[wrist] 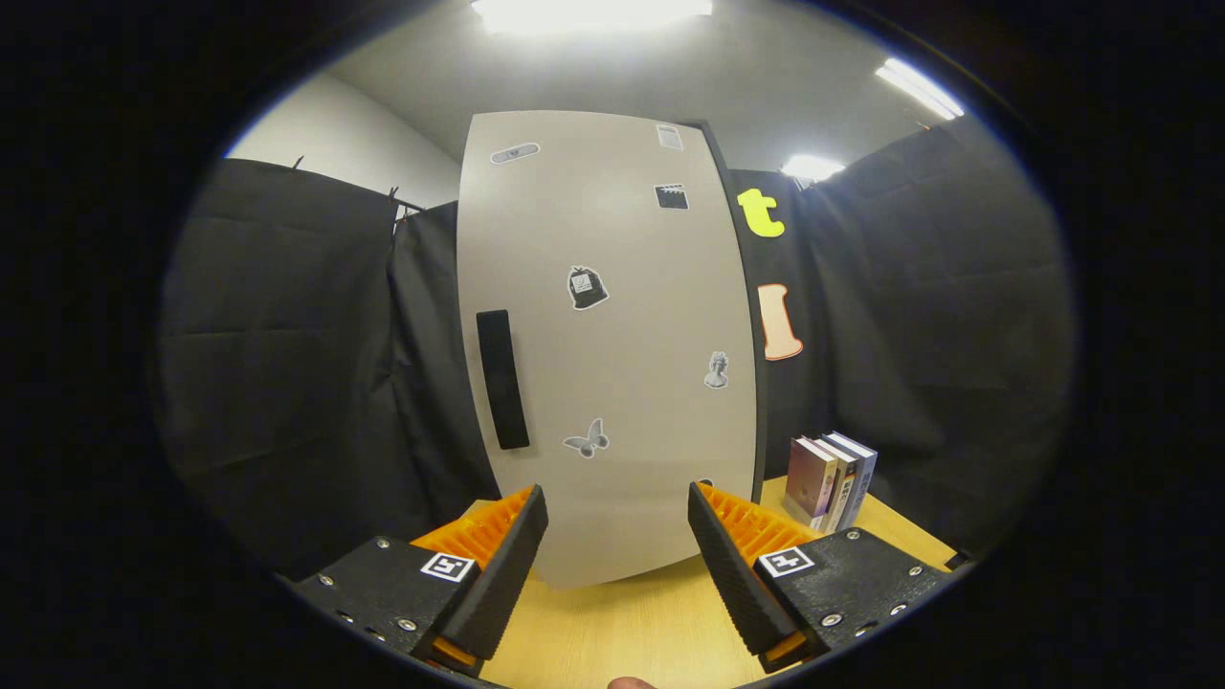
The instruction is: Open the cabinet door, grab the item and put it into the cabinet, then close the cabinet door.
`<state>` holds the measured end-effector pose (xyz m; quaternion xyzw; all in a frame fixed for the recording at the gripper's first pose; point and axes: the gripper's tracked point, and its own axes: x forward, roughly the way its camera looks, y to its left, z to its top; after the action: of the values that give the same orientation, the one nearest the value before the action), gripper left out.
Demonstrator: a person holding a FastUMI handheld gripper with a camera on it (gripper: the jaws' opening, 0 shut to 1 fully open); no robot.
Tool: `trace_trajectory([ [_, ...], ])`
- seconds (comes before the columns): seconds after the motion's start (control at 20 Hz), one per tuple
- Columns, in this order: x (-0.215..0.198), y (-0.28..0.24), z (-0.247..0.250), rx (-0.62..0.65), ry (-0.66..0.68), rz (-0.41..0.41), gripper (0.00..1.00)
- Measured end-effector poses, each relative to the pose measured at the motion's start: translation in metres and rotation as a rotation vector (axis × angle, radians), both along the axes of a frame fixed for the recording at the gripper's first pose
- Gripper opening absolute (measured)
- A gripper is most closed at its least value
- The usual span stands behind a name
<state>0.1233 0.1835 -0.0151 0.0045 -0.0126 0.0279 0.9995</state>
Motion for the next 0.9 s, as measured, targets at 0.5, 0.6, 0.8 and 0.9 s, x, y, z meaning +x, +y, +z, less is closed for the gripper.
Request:
trace_trajectory([
  [0.5,-0.007,0.004,0.002,-0.004,-0.003,0.015,0.92],
  [0.6,-0.009,0.005,0.002,-0.002,-0.001,0.015,0.92],
  [0.8,-0.014,0.008,0.001,0.018,0.002,0.02,0.92],
  [0.9,-0.013,0.011,0.003,0.021,0.001,0.023,0.92],
])
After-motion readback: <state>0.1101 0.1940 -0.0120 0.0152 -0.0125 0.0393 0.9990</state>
